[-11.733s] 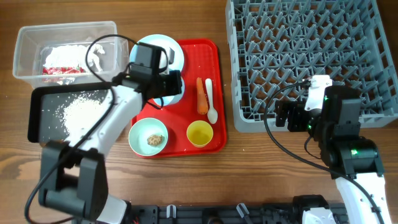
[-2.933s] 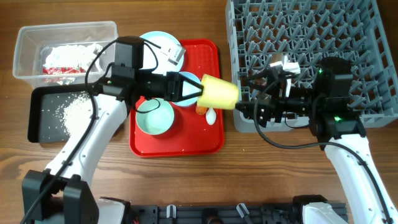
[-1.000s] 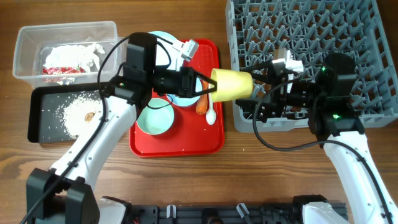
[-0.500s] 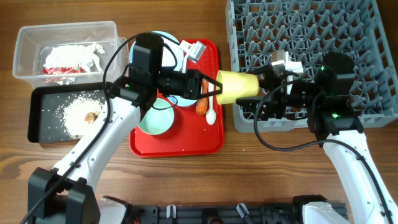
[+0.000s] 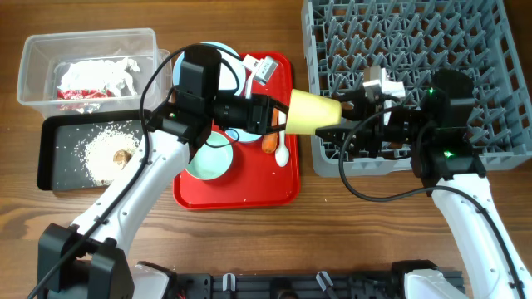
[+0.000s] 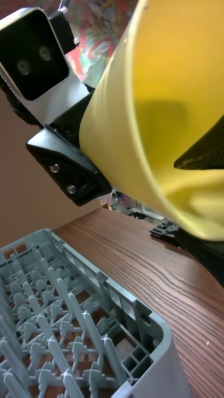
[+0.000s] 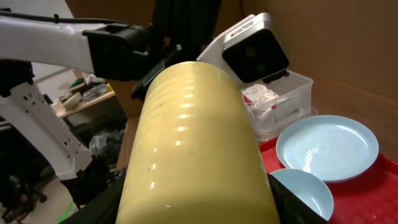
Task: Sort waste into correct bins and load items into the dishwasher rack
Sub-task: 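Open the left gripper and pull it back from the cup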
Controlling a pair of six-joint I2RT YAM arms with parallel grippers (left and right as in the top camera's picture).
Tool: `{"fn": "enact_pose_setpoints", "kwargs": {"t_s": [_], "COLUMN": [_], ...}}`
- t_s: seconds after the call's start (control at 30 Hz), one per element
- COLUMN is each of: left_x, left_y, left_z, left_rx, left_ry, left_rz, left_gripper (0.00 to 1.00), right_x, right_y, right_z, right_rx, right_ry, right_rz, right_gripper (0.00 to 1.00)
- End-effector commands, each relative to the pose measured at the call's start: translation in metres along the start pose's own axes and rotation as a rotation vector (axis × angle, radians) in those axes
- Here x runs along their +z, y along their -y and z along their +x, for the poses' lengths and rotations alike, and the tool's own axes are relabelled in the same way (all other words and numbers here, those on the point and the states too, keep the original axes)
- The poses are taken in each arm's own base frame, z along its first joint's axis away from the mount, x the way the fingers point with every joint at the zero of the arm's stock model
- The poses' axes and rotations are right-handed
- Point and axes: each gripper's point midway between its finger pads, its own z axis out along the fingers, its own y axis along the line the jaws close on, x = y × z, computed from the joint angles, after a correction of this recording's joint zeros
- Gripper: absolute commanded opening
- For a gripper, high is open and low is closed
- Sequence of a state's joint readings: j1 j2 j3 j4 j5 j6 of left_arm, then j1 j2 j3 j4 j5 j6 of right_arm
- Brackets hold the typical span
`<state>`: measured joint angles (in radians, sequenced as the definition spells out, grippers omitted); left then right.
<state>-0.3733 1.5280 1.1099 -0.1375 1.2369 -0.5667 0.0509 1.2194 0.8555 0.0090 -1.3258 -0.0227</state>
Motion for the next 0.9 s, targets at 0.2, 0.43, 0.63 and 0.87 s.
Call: {"fn": "enact_pose_setpoints", "kwargs": {"t_s": [0.2, 0.43, 0.63, 0.87], "left_x": [-0.026, -0.083, -0.123, -0.153], "left_y": [-0.078, -0.135, -0.149, -0.147], "left_z": [-0.009, 0.005, 0.014, 0.016], "left_rx": [-0.099, -0.257, -0.291, -0.267], "left_ry": [0.141, 0.214, 0.263, 0.326], "left_rz": [-0.394, -0.729, -0.92, -1.086], "left_gripper": [0.43, 0.51, 0.57, 0.58], "right_x": [-0.005, -0.026, -0.069, -0.156], "right_y": [0.043, 0.076, 0.093, 0.097], "right_z": [-0.007, -0.009, -0.01, -0.021], "right_rx": [0.087, 0.121, 0.163, 0.263], "right_ry": [0.014, 0.029, 0.017, -0.062], "right_rz": [0.25, 0.527, 0.837, 1.263], "right_gripper": [0.35, 0.29, 0.26, 0.05]}}
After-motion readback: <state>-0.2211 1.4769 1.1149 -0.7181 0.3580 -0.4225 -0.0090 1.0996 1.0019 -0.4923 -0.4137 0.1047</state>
